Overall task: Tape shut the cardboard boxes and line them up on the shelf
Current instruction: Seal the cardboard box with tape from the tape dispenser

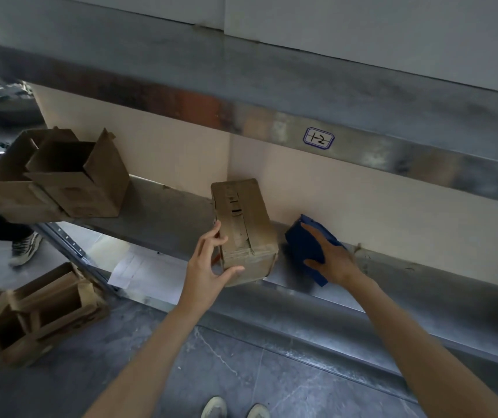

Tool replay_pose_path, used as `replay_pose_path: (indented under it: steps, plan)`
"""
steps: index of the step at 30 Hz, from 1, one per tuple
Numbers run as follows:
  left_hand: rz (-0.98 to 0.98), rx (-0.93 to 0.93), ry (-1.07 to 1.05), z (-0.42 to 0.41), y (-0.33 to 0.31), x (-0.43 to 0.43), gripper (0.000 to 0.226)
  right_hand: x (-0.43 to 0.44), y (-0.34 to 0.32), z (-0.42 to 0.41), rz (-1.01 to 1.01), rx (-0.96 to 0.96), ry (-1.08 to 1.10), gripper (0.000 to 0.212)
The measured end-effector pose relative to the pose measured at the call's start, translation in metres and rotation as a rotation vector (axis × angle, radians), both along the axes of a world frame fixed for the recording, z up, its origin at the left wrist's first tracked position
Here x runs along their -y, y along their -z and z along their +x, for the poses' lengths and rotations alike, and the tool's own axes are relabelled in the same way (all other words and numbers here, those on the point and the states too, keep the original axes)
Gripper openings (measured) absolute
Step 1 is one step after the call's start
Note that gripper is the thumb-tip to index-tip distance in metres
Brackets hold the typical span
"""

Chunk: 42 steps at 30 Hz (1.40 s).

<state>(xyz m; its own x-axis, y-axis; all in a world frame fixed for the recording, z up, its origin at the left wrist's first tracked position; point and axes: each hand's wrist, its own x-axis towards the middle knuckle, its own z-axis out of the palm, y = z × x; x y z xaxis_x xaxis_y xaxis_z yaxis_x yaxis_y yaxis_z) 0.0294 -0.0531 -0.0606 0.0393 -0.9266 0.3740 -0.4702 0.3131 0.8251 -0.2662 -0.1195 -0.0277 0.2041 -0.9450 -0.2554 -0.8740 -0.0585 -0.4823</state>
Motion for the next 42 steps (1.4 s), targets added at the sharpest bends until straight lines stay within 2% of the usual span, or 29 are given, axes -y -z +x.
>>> replay_pose_path:
  steps: [6,14,20,23,27,30,35,38,42]
  plan:
    - [0.000,-0.010,0.003,0.001,0.001,0.001,0.061,-0.004,0.017,0.001,-0.014,-0.069,0.014,0.081]
    - [0.012,-0.005,0.001,0.002,0.001,0.002,0.062,-0.002,0.017,-0.005,0.016,0.030,-0.011,0.082]
    - [0.022,0.024,0.013,0.003,0.000,0.001,0.063,-0.001,0.013,-0.005,0.042,-0.042,-0.068,0.090]
    - [0.029,0.041,0.028,0.005,-0.004,0.000,0.064,-0.005,0.011,-0.007,0.027,0.013,-0.013,0.091]
    - [0.027,0.058,0.059,0.009,-0.010,-0.001,0.065,-0.010,-0.001,-0.015,-0.118,-0.061,0.026,0.087]
    - [0.031,0.084,0.079,0.013,-0.013,0.000,0.066,-0.010,-0.014,-0.013,-0.273,-0.117,-0.029,0.081]
    - [0.022,0.119,0.090,0.018,-0.014,0.003,0.066,-0.011,-0.034,0.020,-0.360,0.125,-0.235,0.074]
    - [0.003,0.149,0.084,0.019,-0.014,0.004,0.065,-0.014,-0.035,0.049,-0.366,0.210,-0.367,0.077]
    - [-0.029,0.182,0.072,0.022,-0.013,0.006,0.060,-0.012,-0.029,0.067,-0.335,0.274,-0.385,0.078]
